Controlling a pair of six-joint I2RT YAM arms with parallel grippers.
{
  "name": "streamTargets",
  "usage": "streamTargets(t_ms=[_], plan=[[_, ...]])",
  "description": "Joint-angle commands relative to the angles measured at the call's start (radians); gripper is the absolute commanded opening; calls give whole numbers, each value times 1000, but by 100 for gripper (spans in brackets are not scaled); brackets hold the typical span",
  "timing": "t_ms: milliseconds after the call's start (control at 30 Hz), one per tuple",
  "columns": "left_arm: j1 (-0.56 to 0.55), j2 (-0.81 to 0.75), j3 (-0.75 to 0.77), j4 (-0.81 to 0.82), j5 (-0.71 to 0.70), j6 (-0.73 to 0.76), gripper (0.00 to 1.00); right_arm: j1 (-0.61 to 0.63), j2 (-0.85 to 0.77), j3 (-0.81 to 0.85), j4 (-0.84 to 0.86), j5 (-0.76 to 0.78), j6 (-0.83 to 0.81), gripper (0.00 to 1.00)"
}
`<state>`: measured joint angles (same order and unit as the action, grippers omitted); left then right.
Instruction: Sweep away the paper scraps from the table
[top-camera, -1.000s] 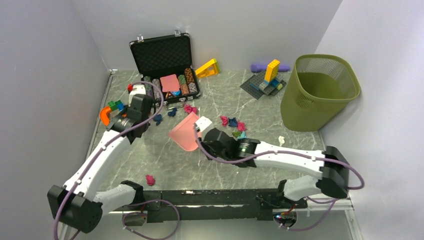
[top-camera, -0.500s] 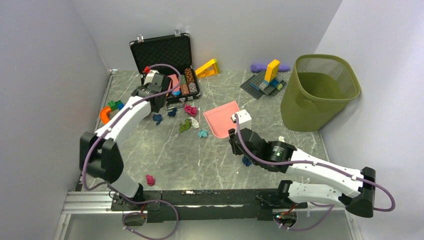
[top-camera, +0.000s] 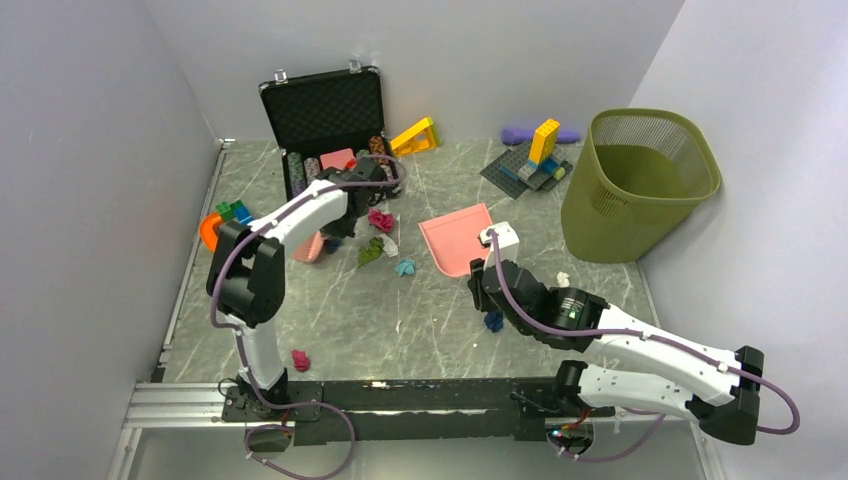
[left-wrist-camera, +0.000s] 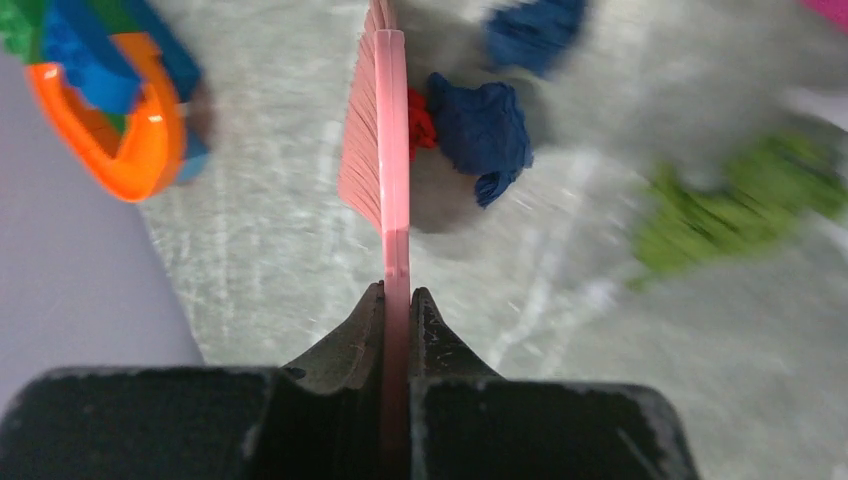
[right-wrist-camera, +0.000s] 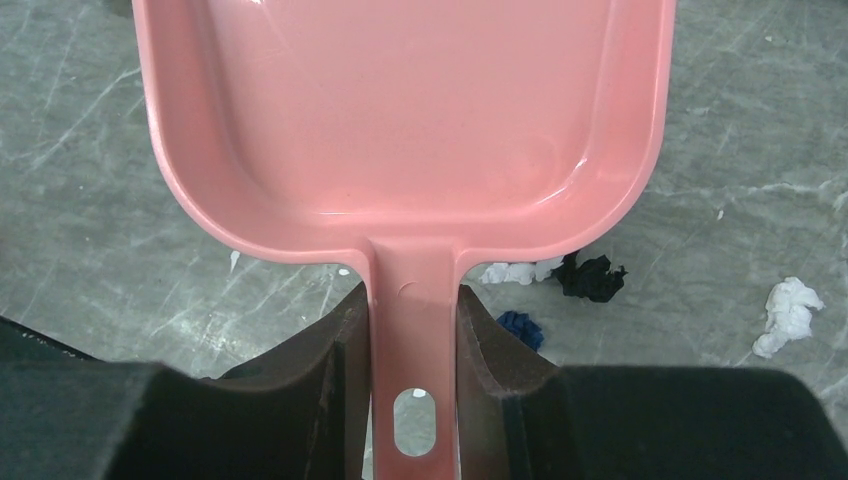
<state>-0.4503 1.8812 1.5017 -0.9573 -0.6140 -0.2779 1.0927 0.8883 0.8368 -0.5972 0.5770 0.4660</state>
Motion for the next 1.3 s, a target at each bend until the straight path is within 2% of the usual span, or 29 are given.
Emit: streamTargets(t_ms=[0, 100, 200, 367, 700, 1067, 1267], plan=[[-126, -116, 70, -79, 336, -21, 0, -4, -16, -5, 13, 10, 16, 0], [-175, -171, 104, -133, 334, -50, 0, -3, -13, 0, 9, 10, 16, 0], [-177, -232, 120, -263, 219, -155, 0, -3, -21, -9, 15, 5, 15, 0], [-153, -303, 144, -604, 11, -460, 0, -5, -29, -19, 25, 1, 15, 0], [-119, -555, -153, -615, 194, -772, 0, -9, 1, -17, 62, -13, -10, 0], [-84, -726, -387, -617, 263, -855, 0, -17, 25, -16, 94, -22, -28, 0], [-98, -658, -450, -613, 324, -894, 0, -19, 53, -5, 106, -34, -41, 0]])
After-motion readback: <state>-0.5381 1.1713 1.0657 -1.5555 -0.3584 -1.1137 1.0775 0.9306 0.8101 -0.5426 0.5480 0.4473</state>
